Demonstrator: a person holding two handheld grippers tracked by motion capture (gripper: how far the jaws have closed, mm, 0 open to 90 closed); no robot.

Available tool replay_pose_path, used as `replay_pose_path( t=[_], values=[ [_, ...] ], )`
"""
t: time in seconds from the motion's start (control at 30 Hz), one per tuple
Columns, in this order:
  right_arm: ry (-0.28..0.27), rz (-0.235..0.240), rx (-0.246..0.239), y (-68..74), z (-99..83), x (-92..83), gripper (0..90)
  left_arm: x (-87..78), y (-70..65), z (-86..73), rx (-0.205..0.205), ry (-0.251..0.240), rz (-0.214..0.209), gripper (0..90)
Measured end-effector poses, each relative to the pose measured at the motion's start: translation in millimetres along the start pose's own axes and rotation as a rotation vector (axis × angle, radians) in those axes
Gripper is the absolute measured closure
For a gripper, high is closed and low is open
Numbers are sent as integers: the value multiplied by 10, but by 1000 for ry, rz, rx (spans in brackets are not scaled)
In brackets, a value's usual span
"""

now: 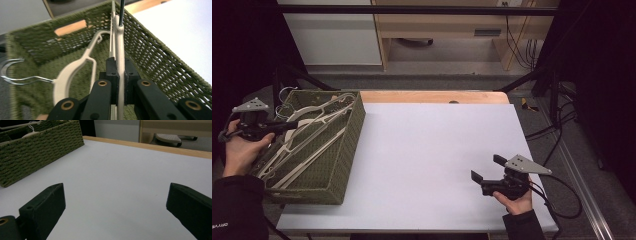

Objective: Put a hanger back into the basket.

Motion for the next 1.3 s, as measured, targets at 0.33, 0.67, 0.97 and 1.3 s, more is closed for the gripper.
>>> replay_pose_path(
  t=[0.33,0.67,0.97,1.3],
  values=[
    [-4,5,3,2,7,-10,29,246,-57,-248,-80,54,-31,853],
    [7,6,5,3,-7,21,29,300,42,-394,-149,113,156,687],
    [12,3,5,0,-17,47,30,273,92,-544,-223,155,206,478],
    [-1,-2,-3,-17,3,8,29,100,-7,-565,-218,126,212,269]
  ],
)
Point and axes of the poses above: each handheld gripper's, and its own axes: x roughly forward along the jaws, z roughly out of its top, y roughly to its left, the point moved 2 cm from there along x, roughly forward along the jaws, and after that the axes turned 14 degrees about z, right-handed, at the moved point
